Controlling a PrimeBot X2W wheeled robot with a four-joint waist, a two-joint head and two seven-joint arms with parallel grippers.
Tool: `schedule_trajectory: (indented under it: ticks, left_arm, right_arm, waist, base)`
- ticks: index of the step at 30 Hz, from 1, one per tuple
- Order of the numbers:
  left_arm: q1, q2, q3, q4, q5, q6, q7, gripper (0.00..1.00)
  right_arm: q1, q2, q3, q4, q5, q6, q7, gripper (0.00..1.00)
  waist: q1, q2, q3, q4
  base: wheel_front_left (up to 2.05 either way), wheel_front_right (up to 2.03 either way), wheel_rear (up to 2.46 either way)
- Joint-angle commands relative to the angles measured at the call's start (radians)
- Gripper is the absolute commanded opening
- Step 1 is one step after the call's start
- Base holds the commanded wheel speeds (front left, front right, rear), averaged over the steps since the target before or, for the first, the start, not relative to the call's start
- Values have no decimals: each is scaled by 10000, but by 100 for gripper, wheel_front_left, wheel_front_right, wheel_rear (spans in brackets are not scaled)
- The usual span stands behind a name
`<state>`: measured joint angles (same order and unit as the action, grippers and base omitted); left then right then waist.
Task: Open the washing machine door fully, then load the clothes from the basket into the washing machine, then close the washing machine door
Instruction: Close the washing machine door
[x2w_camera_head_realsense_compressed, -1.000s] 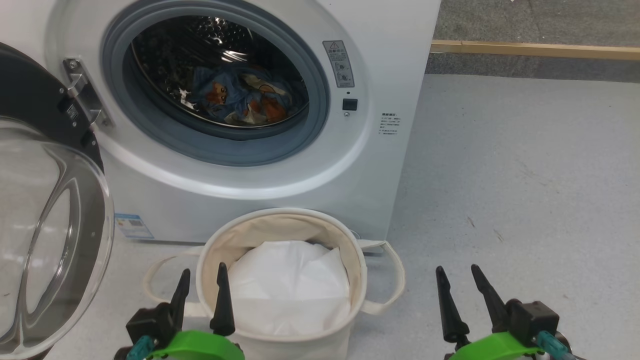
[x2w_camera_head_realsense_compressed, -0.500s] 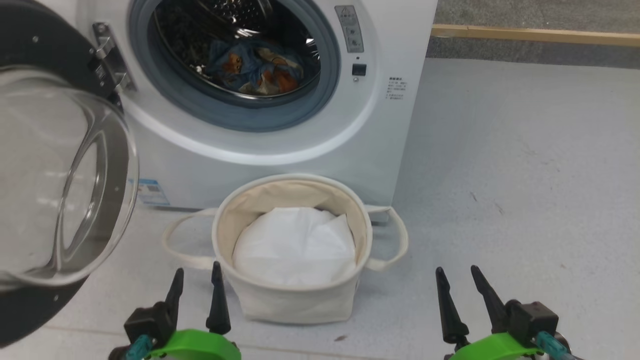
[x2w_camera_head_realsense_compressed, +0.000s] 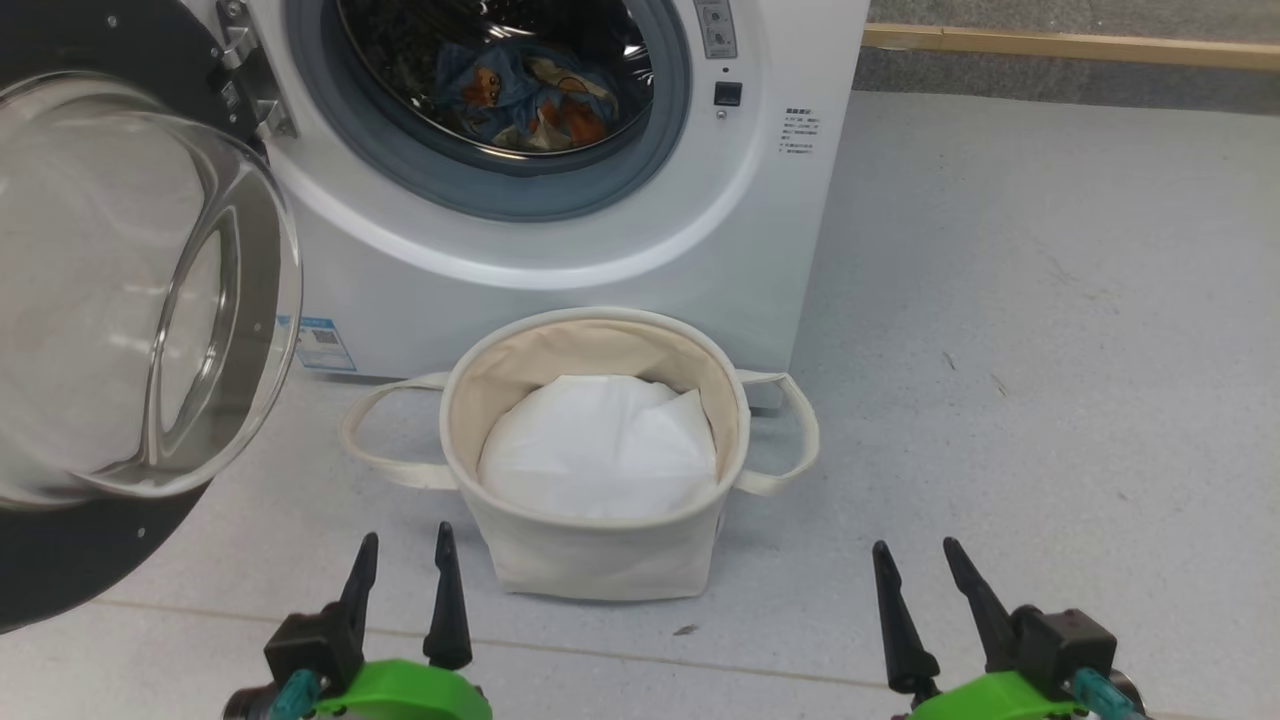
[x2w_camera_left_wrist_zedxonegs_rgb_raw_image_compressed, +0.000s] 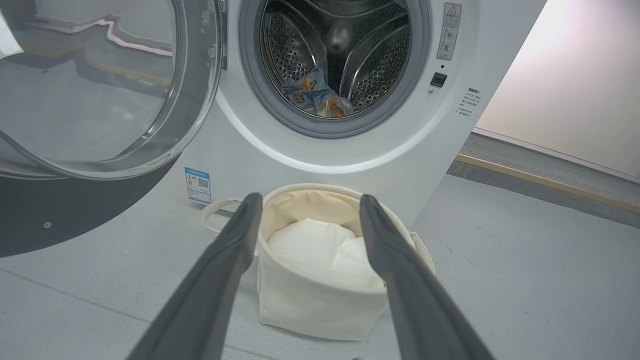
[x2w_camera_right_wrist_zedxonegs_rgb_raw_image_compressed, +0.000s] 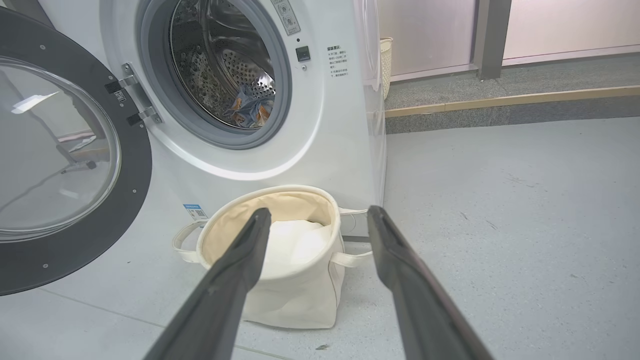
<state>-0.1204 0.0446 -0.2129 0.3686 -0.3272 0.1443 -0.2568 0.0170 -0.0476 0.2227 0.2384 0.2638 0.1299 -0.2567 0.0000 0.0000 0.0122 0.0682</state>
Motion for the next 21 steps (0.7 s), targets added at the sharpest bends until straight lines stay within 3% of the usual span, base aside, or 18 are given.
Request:
schedule_trajectory:
  ticks: [1, 11, 21]
  left_arm:
    - [-303, 57, 306, -353, 98, 61, -49, 100]
    - [-281, 57, 312, -400, 185, 42, -49, 100]
    - [-157, 57, 428, -307, 394, -28, -49, 100]
  right_arm:
    - [-171, -26, 192, -314, -95, 8, -51, 100]
    - [-144, -26, 200, -629, -57, 8, -51, 100]
    - [-47, -26, 286, -767, -10, 8, -51, 100]
  waist:
    - [0, 0, 0, 40]
    - [0, 0, -43, 630]
    - [0, 0, -110, 1888]
  base:
    - [0, 0, 0]
    - [0, 0, 0]
    - [0, 0, 0]
